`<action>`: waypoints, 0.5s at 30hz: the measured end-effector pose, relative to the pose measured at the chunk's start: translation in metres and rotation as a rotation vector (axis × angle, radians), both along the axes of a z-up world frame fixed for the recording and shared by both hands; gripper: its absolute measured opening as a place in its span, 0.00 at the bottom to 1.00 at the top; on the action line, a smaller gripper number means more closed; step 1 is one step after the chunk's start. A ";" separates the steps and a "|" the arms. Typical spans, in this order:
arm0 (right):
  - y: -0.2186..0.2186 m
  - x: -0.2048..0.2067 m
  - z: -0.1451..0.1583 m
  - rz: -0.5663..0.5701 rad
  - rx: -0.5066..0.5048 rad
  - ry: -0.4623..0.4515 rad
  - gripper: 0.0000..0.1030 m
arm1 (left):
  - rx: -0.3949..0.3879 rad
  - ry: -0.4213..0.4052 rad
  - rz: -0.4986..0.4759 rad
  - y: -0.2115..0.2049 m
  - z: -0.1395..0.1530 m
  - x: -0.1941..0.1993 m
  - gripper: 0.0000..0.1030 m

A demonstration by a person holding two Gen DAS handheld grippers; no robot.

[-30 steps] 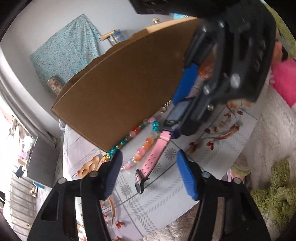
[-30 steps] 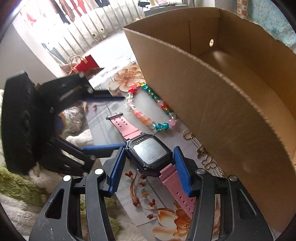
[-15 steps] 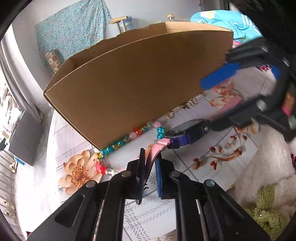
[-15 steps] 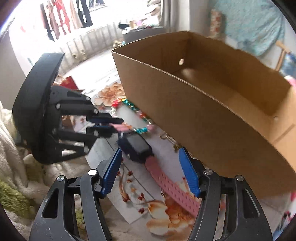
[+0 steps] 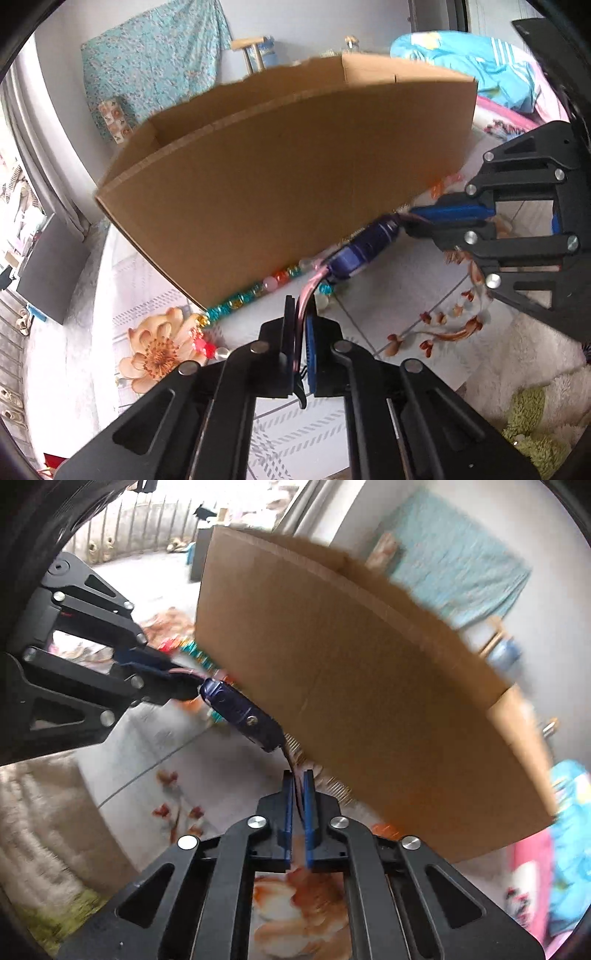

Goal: Organize jewelry
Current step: 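Lift the watch with the right gripper and carry it over the box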

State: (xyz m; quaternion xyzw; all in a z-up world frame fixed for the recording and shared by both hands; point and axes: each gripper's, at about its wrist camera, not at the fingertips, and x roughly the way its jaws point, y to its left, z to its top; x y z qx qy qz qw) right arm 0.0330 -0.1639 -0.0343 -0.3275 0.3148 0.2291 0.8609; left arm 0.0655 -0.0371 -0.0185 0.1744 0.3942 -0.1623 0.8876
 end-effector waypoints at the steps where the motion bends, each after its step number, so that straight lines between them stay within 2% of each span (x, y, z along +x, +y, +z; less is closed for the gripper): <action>1: 0.001 -0.004 0.003 -0.002 -0.016 -0.055 0.01 | -0.005 -0.014 0.003 0.000 0.003 -0.003 0.04; 2: 0.004 -0.011 0.007 -0.008 -0.038 -0.130 0.01 | -0.011 -0.029 0.007 0.001 0.007 -0.005 0.04; 5: 0.007 -0.025 0.017 -0.026 -0.069 -0.272 0.01 | -0.035 -0.076 0.023 0.005 0.023 -0.012 0.04; 10: 0.001 -0.045 0.047 -0.059 -0.055 -0.459 0.01 | -0.069 -0.182 0.035 0.009 0.061 -0.027 0.04; 13: -0.007 -0.042 0.077 -0.077 -0.007 -0.521 0.01 | -0.102 -0.243 0.015 0.006 0.093 -0.027 0.04; 15: -0.011 -0.032 0.095 -0.078 0.026 -0.518 0.01 | -0.104 -0.261 0.000 0.001 0.109 -0.019 0.04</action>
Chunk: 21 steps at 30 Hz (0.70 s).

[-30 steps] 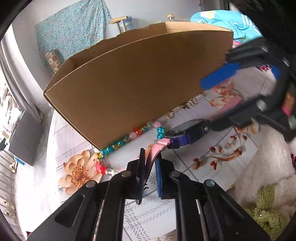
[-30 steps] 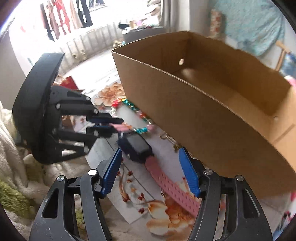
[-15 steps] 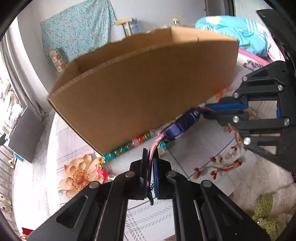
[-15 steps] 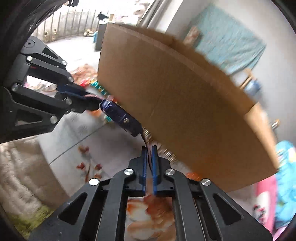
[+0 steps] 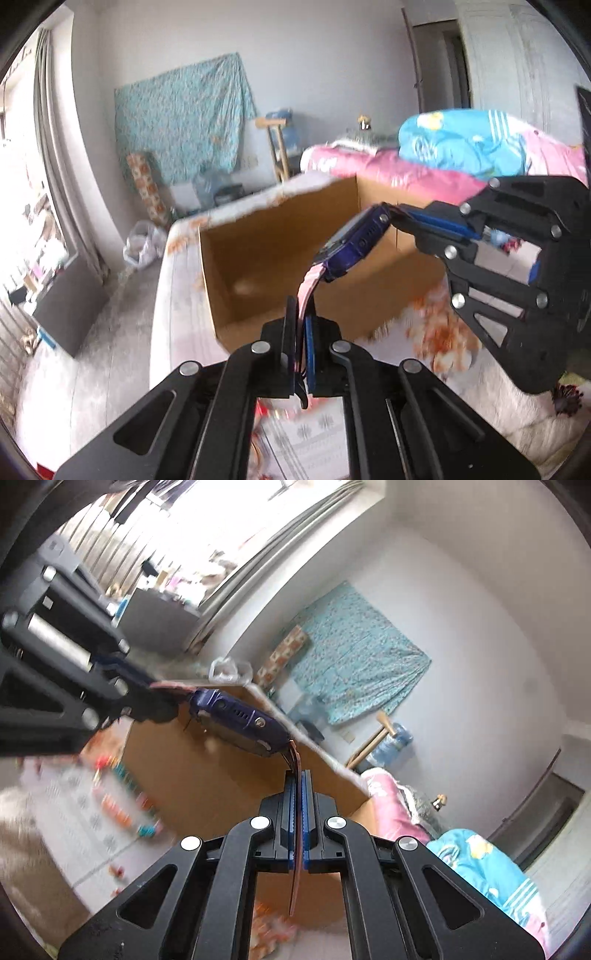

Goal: Organize jewelry
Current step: 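Lift the watch with the right gripper and carry it over the box, then open the right gripper to drop the watch into the box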

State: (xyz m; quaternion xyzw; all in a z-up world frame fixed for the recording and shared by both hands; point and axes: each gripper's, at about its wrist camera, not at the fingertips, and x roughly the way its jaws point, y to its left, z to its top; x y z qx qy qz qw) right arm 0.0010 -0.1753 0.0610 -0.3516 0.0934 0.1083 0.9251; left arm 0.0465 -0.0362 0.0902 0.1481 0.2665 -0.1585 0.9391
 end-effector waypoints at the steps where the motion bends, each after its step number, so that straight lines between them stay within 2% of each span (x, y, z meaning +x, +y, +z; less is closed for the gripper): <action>1: -0.007 0.014 0.015 0.013 0.030 0.035 0.01 | 0.004 0.003 -0.009 -0.001 0.008 0.009 0.04; 4: -0.015 0.061 0.038 0.057 0.088 0.227 0.01 | -0.007 0.075 -0.003 -0.004 0.023 0.053 0.04; 5: -0.019 0.087 0.042 0.073 0.104 0.354 0.01 | -0.013 0.104 0.008 -0.002 0.024 0.066 0.04; 8: -0.027 0.147 0.036 0.079 0.120 0.628 0.01 | -0.046 0.308 0.025 0.003 0.010 0.128 0.04; 10: -0.023 0.186 0.022 0.058 0.105 0.805 0.01 | -0.028 0.393 0.034 0.000 -0.007 0.154 0.04; 12: -0.006 0.210 0.004 0.038 0.078 0.909 0.01 | 0.007 0.484 0.052 -0.004 -0.025 0.182 0.04; 14: -0.001 0.233 -0.010 0.022 0.051 0.987 0.01 | 0.020 0.539 0.073 -0.005 -0.035 0.199 0.05; 17: 0.008 0.252 -0.030 -0.006 0.031 1.051 0.03 | 0.028 0.596 0.091 -0.009 -0.045 0.224 0.09; 19: 0.008 0.272 -0.038 -0.027 0.038 1.102 0.05 | 0.039 0.616 0.112 -0.002 -0.049 0.227 0.12; 21: 0.005 0.288 -0.043 -0.085 0.031 1.080 0.14 | 0.029 0.605 0.119 0.004 -0.047 0.230 0.23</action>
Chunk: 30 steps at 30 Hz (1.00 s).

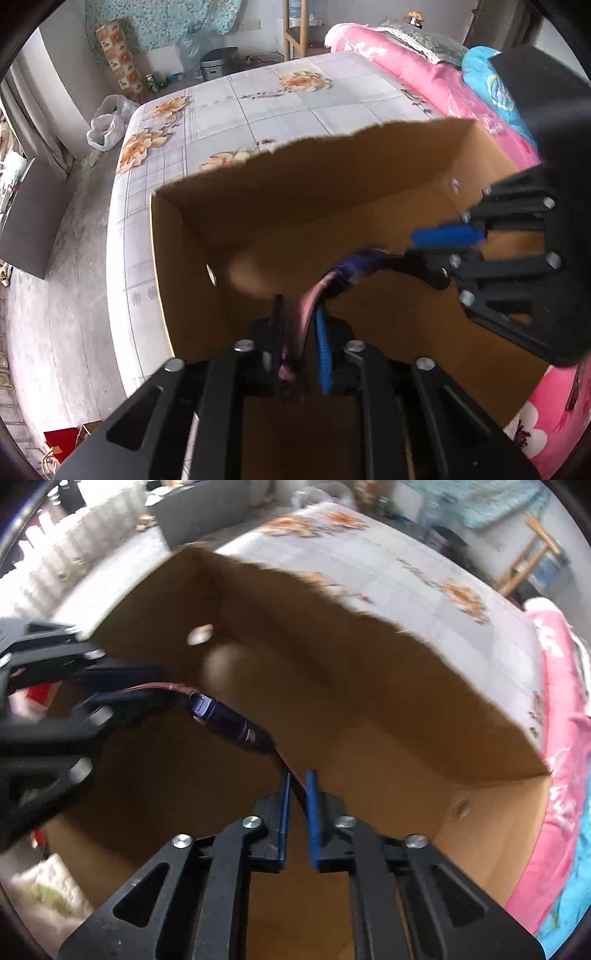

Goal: Organize jewelry
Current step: 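Open the right gripper to drop the watch into the box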

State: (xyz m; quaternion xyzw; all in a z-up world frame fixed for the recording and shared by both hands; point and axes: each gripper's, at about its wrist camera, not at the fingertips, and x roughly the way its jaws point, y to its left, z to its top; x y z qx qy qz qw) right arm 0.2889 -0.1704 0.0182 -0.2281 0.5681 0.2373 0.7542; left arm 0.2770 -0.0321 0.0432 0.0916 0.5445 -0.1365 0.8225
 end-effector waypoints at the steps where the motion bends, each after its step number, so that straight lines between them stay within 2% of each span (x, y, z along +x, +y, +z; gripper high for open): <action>1: 0.000 0.003 0.000 -0.013 -0.013 -0.012 0.16 | -0.002 -0.026 0.008 0.001 0.003 0.001 0.26; 3: -0.009 0.015 0.001 -0.066 0.005 -0.015 0.20 | -0.028 -0.073 0.025 0.006 0.013 0.005 0.40; 8: -0.025 0.014 0.010 -0.110 0.038 -0.052 0.20 | -0.107 -0.154 0.051 0.019 0.031 -0.004 0.46; 11: -0.030 0.005 0.019 -0.121 0.041 -0.078 0.20 | -0.100 -0.188 0.060 0.023 0.039 -0.008 0.50; 13: -0.036 0.003 0.027 -0.139 0.066 -0.088 0.21 | -0.099 -0.220 0.060 0.028 0.045 -0.017 0.57; 14: -0.027 0.002 0.022 -0.149 0.080 -0.092 0.23 | -0.099 -0.234 0.062 0.031 0.049 -0.022 0.62; 16: -0.036 0.002 0.026 -0.170 0.136 -0.107 0.27 | -0.106 -0.269 0.064 0.038 0.055 -0.034 0.70; 18: -0.043 -0.010 0.042 -0.188 0.191 -0.151 0.33 | -0.113 -0.302 0.072 0.045 0.061 -0.052 0.77; 20: -0.043 -0.024 0.056 -0.207 0.252 -0.197 0.39 | -0.132 -0.316 0.084 0.053 0.064 -0.068 0.79; 21: -0.047 -0.036 0.066 -0.224 0.303 -0.221 0.44 | -0.153 -0.319 0.095 0.058 0.065 -0.079 0.81; 25: -0.042 -0.082 0.093 -0.266 0.458 -0.284 0.50 | -0.229 -0.341 0.147 0.077 0.061 -0.121 0.86; 28: -0.042 -0.124 0.095 -0.285 0.561 -0.319 0.57 | -0.250 -0.353 0.184 0.086 0.053 -0.148 0.89; 30: -0.041 -0.146 0.090 -0.299 0.587 -0.336 0.61 | -0.254 -0.354 0.214 0.090 0.043 -0.165 0.92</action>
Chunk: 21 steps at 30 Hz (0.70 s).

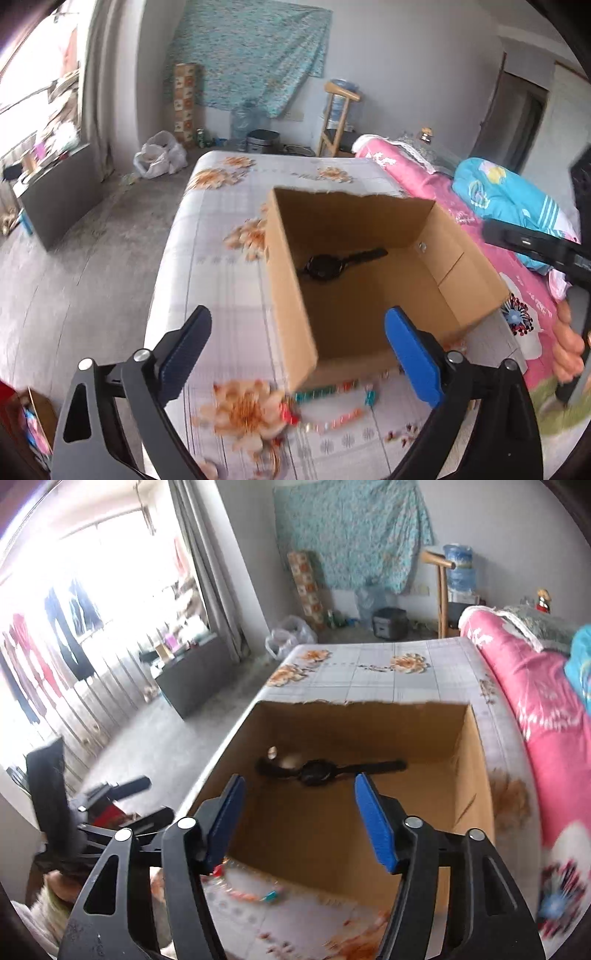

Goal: Organize jewelry
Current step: 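Open the right gripper to drop the watch into the box, then move the right gripper back toward the multicolour bead bracelet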

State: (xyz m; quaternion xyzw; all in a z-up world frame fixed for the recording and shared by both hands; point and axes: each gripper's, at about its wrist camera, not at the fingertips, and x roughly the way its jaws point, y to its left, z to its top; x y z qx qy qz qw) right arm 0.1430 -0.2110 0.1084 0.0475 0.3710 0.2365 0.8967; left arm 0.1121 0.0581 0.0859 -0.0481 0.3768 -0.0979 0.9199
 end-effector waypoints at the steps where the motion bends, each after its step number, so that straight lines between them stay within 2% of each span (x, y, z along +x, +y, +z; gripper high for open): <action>1: 0.001 -0.012 -0.005 -0.006 0.008 -0.004 0.61 | -0.005 0.011 0.002 0.000 -0.007 -0.009 0.93; 4: 0.002 -0.037 -0.018 -0.026 0.001 0.007 0.64 | 0.023 0.067 -0.003 -0.005 -0.029 -0.030 0.93; 8: 0.002 -0.056 -0.041 -0.056 -0.014 0.068 0.65 | 0.060 0.148 -0.018 -0.019 -0.062 -0.050 0.93; 13: 0.005 -0.045 -0.069 -0.071 0.031 0.189 0.65 | 0.087 0.200 -0.017 -0.031 -0.089 -0.059 0.93; 17: 0.014 -0.034 -0.081 -0.075 0.042 0.230 0.65 | 0.109 0.191 -0.019 -0.033 -0.092 -0.062 0.93; 21: 0.020 -0.025 -0.083 -0.080 0.061 0.223 0.65 | 0.140 0.177 -0.014 -0.032 -0.093 -0.060 0.93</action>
